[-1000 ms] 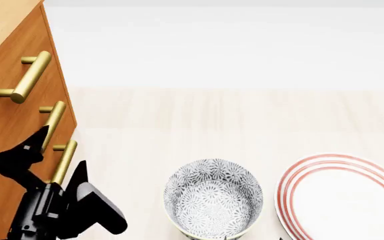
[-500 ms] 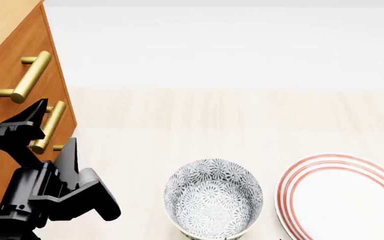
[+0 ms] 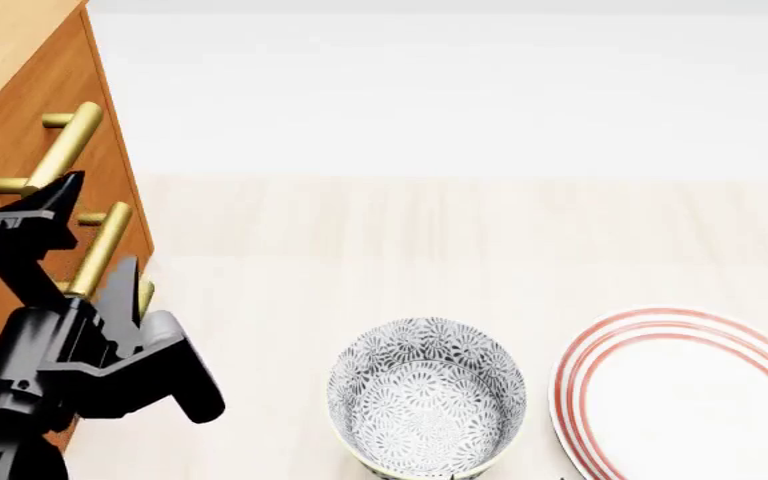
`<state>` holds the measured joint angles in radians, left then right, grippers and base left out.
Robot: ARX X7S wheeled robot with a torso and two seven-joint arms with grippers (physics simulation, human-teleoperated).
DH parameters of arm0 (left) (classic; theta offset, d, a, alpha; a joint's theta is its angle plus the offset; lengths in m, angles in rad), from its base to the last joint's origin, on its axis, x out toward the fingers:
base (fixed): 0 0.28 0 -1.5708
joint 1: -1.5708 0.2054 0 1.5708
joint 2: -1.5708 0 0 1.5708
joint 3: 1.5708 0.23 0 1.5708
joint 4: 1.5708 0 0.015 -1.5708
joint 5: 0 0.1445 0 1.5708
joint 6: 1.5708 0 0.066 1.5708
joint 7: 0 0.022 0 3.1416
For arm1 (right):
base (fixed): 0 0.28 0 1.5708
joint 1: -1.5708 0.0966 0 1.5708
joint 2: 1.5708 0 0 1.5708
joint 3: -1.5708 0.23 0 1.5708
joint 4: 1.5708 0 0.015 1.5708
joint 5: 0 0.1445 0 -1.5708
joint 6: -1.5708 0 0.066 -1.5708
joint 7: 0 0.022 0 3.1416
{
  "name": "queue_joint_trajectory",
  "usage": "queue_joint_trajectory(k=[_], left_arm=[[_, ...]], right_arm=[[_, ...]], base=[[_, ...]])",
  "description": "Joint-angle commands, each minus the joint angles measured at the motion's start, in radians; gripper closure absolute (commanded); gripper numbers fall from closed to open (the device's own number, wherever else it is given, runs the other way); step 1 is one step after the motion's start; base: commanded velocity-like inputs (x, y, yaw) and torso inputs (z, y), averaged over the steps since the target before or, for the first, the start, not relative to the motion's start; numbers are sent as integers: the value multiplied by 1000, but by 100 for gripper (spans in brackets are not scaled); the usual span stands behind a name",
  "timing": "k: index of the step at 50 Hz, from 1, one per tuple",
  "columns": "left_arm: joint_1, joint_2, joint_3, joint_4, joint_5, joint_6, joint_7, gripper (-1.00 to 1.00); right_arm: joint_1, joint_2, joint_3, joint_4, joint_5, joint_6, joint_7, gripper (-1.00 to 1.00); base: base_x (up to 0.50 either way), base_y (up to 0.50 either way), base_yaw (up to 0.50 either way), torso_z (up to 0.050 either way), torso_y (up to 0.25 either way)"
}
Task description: Open the top drawer of the cabinet.
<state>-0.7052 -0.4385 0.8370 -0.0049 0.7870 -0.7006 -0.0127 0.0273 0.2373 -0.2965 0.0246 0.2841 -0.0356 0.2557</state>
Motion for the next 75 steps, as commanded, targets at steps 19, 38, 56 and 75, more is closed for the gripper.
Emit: queue_joint_trajectory(k=[19, 38, 56, 75], left_arm=[[-116, -21, -33, -4, -1, 1, 147, -100], [-168, -14, -28, -53, -35, 22, 205, -100], [-200, -6, -18, -104, -53, 43, 229, -100], [-222, -3, -12, -178, -60, 53, 225, -100]], right_arm=[[4, -12, 10, 10, -13, -1, -14, -100], [2, -6, 1, 6, -8, -2, -9, -100], [5, -2, -7, 12, -3, -4, -6, -100], [5, 4, -15, 11, 5, -1, -1, -100]], base=[[0, 0, 0, 0, 0], [0, 0, 0, 0, 0], [0, 0, 0, 0, 0], [0, 0, 0, 0, 0]])
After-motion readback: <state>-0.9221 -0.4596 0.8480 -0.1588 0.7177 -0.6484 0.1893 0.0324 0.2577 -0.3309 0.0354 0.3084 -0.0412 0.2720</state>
